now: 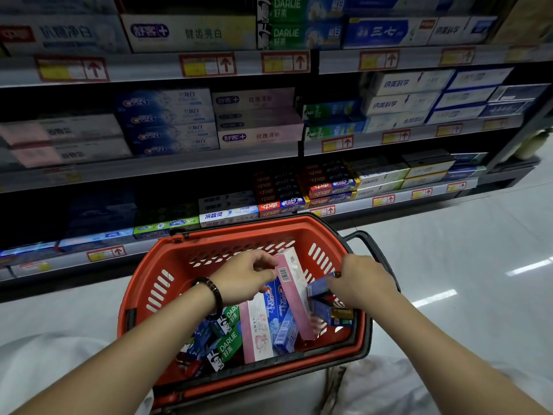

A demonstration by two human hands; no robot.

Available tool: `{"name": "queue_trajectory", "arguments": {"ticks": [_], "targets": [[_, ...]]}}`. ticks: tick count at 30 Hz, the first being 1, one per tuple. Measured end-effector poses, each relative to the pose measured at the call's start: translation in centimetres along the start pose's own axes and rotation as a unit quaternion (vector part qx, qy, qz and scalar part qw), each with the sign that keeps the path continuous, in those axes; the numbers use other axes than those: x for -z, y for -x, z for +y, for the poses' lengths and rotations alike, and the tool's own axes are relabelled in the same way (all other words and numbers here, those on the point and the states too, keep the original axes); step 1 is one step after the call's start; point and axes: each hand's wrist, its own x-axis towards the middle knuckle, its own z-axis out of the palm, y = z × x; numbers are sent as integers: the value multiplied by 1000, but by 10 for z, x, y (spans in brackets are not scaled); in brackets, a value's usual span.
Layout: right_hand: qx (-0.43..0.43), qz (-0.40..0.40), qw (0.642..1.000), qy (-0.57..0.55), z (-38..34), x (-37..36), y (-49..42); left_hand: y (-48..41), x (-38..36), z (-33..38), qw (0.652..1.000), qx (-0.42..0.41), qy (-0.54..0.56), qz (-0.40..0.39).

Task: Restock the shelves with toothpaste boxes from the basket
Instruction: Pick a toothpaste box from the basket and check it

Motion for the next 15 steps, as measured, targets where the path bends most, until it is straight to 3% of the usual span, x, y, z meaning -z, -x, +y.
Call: {"name": "queue_trajectory", "arguments": {"ticks": [9, 15], "targets": [[10, 112, 992, -62, -2, 8, -5, 3, 3, 3, 999, 8, 24, 20], [2, 95, 951, -293, -5, 13, -10, 2, 9, 1, 997, 33, 45, 44]]}}
